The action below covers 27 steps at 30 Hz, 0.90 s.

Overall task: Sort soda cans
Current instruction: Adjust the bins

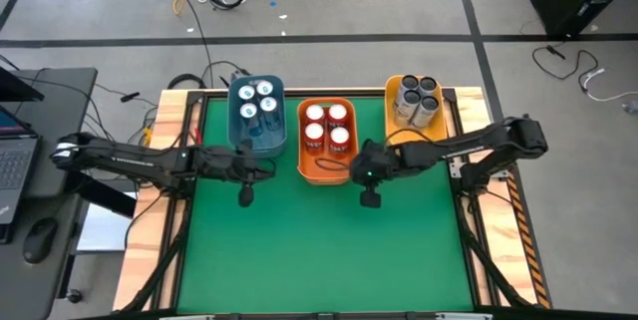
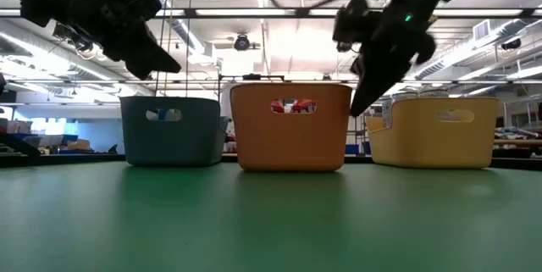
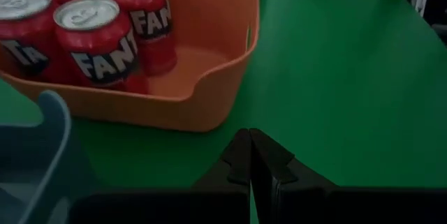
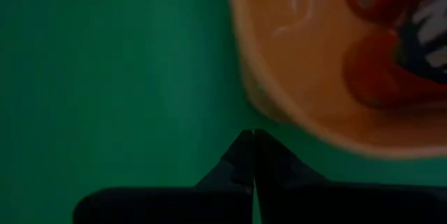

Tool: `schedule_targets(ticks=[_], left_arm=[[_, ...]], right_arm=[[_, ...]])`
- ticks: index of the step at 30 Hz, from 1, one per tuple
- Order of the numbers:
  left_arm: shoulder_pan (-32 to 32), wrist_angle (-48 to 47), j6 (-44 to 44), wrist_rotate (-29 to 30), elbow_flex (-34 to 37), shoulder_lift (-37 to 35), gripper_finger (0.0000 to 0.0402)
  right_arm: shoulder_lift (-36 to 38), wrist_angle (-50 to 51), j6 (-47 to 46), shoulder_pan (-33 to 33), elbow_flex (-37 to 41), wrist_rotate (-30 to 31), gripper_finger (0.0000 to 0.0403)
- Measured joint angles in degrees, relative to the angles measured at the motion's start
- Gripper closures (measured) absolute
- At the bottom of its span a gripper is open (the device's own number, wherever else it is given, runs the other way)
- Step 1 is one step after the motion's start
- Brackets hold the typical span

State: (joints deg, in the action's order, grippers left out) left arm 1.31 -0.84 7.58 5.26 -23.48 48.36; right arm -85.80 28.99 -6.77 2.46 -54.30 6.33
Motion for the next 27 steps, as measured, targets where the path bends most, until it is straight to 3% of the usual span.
schedule_targets(ticks=[27], left_arm=[[0.8,3.3,-0.1,0.8,0.0,2.7,0.0401]], right_arm=[[-8.1,-17.8,13.4,-22.1,0.0,1.4,0.0403]])
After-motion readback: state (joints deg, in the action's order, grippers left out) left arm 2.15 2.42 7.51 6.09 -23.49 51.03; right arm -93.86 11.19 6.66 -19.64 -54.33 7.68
